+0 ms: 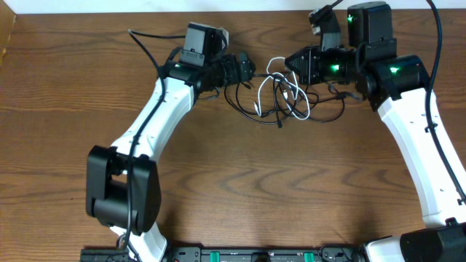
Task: Untangle cables
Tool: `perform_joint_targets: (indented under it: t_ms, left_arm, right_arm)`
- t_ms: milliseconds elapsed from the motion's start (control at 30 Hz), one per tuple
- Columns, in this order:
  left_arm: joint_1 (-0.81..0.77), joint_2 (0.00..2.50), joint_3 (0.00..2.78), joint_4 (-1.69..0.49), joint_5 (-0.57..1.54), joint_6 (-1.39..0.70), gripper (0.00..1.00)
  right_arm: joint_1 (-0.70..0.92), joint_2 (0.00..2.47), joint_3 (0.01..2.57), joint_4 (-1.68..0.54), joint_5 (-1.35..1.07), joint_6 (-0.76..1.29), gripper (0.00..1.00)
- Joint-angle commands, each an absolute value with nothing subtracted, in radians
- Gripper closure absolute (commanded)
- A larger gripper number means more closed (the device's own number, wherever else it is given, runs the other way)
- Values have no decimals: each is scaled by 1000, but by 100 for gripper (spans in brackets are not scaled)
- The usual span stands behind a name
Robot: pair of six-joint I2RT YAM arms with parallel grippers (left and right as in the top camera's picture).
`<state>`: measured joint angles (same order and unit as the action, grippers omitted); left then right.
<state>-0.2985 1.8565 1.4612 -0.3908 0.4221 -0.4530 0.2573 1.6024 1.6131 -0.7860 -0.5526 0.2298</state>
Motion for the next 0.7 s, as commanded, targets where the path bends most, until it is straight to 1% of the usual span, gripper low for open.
perform_joint_targets:
  t_ms: [0, 267, 367, 500, 533, 567, 600, 667]
  left_arm:
    - [-300, 1890, 1477, -356, 438, -633, 4]
    - [-305, 1942, 1477, -384, 439, -897, 4]
    - [-311, 1971, 1477, -386, 438, -949, 4]
    - [-313, 2009, 1477, -383, 437, -960, 5]
    - [-313, 2019, 1477, -382, 434, -960, 9]
    - [-313, 2034, 1477, -383, 411, -959, 21]
    - [-313, 2040, 1477, -384, 397, -959, 28]
    - [-313, 2056, 1477, -388, 363, -958, 53]
  right_arm:
    - [256, 1598, 1623, -813, -556, 196, 99]
    - [256, 1598, 1623, -812, -556, 192, 99]
    - [256, 1598, 1623, -812, -556, 192, 99]
    - [256, 1598, 1623, -812, -556, 192, 99]
    - [256, 1598, 1623, -812, -556, 192, 99]
    - [256, 1598, 1623, -807, -560, 192, 99]
    - [256, 1598, 1623, -803, -562, 192, 99]
    - [256, 1597, 1623, -786, -591, 176, 99]
